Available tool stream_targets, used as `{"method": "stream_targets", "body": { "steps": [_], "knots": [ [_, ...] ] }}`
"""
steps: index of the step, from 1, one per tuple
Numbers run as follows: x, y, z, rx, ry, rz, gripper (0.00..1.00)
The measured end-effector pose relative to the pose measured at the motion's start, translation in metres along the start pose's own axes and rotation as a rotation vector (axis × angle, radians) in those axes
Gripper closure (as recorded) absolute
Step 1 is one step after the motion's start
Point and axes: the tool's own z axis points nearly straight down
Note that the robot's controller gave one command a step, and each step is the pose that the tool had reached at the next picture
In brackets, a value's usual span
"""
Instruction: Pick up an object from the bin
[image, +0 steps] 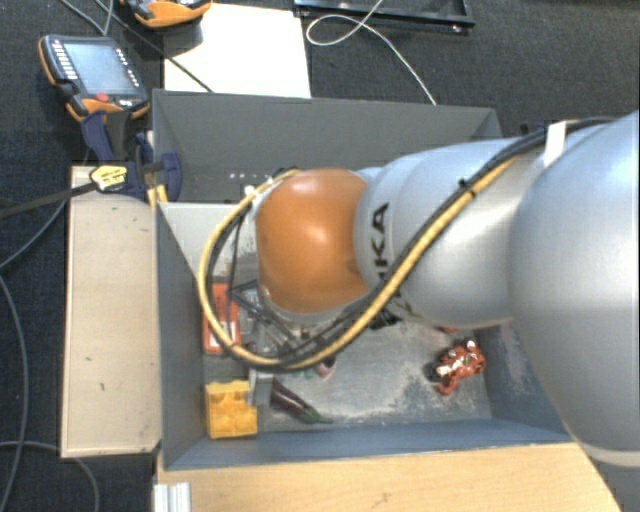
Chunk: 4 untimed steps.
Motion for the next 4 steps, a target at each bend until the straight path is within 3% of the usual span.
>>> {"method": "stream_targets", "body": {
  "steps": [1,2,3,4],
  "knots": [
    [-0.002,-0.001,-0.005,-0.002,-0.008,0.007,0.00],
    [0.017,0.018,0.061,0.000,0.003,-0.406,0.00],
    [0.020,0.018,0.064,0.001,-0.003,-0.476,0.00],
    [0.017,0.007,0.046,-0.002,-0.001,-0.518,0.00]
  ]
}}
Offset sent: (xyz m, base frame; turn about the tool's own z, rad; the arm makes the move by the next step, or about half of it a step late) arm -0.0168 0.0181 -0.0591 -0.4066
